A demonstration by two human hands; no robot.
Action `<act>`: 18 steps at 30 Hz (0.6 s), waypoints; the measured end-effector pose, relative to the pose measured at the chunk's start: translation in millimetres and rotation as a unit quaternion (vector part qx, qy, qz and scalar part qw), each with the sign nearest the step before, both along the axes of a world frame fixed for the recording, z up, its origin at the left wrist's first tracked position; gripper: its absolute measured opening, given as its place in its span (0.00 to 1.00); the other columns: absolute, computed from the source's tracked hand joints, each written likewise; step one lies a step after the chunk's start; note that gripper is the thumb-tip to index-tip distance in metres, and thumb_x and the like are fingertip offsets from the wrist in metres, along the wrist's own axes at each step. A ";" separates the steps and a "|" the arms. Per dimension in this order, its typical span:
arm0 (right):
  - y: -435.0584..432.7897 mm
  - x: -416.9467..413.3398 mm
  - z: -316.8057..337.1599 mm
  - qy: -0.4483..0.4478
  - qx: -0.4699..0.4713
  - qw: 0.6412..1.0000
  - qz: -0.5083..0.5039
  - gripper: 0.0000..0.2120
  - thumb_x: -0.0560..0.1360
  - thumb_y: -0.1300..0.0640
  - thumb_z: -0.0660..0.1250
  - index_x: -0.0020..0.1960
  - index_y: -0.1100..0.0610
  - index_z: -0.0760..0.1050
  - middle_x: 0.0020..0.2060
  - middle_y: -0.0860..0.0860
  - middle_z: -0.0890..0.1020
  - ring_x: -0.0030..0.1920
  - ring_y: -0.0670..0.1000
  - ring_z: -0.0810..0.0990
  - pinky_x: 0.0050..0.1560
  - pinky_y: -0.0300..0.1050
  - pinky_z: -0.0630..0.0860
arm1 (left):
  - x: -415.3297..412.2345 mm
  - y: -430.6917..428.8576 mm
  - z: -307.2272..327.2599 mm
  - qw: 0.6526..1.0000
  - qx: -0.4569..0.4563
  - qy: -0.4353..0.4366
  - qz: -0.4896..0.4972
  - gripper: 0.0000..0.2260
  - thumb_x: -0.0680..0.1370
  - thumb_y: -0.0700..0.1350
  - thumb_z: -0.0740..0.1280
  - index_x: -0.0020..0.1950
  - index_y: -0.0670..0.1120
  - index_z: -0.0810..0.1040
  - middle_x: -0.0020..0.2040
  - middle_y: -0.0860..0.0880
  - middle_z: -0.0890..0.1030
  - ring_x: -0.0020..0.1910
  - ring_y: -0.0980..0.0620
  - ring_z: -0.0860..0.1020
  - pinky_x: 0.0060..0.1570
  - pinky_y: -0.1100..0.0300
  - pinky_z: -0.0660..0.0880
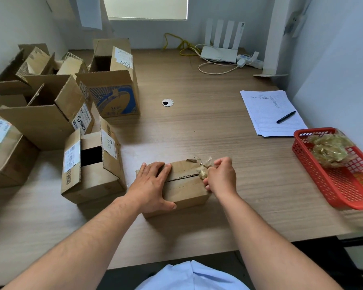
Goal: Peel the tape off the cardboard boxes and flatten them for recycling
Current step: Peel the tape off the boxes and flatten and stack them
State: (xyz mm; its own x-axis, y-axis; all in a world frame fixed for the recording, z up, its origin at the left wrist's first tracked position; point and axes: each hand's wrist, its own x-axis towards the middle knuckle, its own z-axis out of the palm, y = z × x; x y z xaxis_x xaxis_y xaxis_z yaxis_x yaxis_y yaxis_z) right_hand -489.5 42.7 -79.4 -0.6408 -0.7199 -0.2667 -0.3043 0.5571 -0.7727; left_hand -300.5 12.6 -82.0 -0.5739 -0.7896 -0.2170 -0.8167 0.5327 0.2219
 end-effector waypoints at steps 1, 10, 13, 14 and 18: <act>0.7 -0.1 0.3 0.017 -0.007 1.000 0.015 0.08 0.75 0.65 0.54 0.46 0.52 0.66 0.39 0.59 0.82 0.30 0.55 0.80 0.32 0.48 0.78 | 0.1 -0.1 0.0 1.000 -0.002 -0.002 -0.002 0.52 0.67 0.67 0.70 0.79 0.49 0.45 0.77 0.46 0.51 0.77 0.47 0.47 0.75 0.52 0.35; 5.8 11.1 16.9 0.275 0.107 0.924 0.243 0.26 0.78 0.36 0.54 0.62 0.56 0.72 0.59 0.54 0.72 0.58 0.56 0.75 0.55 0.49 0.72 | -24.3 1.9 -1.3 0.999 0.012 -0.050 0.010 0.56 0.66 0.72 0.67 0.79 0.48 0.39 0.79 0.45 0.44 0.78 0.47 0.40 0.74 0.44 0.35; 10.3 13.5 13.4 0.314 0.103 0.908 0.257 0.23 0.77 0.42 0.61 0.65 0.56 0.69 0.60 0.55 0.70 0.60 0.56 0.74 0.55 0.49 0.72 | -25.2 1.7 -3.2 0.999 -0.003 -0.034 0.013 0.56 0.65 0.71 0.68 0.79 0.48 0.41 0.78 0.45 0.49 0.77 0.47 0.44 0.74 0.45 0.35; 12.2 12.6 12.7 0.315 0.088 0.910 0.255 0.20 0.78 0.46 0.61 0.64 0.56 0.69 0.60 0.55 0.70 0.58 0.56 0.74 0.54 0.48 0.72 | -23.4 1.8 -3.6 1.000 -0.006 -0.027 0.010 0.56 0.65 0.70 0.69 0.79 0.48 0.41 0.77 0.46 0.50 0.77 0.47 0.45 0.74 0.46 0.34; 15.6 4.6 0.5 0.217 0.034 0.949 0.228 0.10 0.79 0.55 0.61 0.55 0.57 0.77 0.53 0.55 0.78 0.50 0.55 0.78 0.50 0.46 0.74 | -1.9 3.2 -6.9 1.000 -0.007 -0.004 -0.023 0.55 0.65 0.71 0.68 0.79 0.49 0.42 0.76 0.47 0.51 0.77 0.48 0.45 0.74 0.50 0.32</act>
State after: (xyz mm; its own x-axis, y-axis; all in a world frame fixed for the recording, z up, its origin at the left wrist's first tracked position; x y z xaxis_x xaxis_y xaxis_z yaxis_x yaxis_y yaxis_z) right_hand -484.9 58.3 -78.9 -0.3272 -0.9392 -0.1043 -0.8071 0.3352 -0.4861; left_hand -302.5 15.8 -88.9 -0.6081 -0.7653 -0.2111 -0.7929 0.5728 0.2076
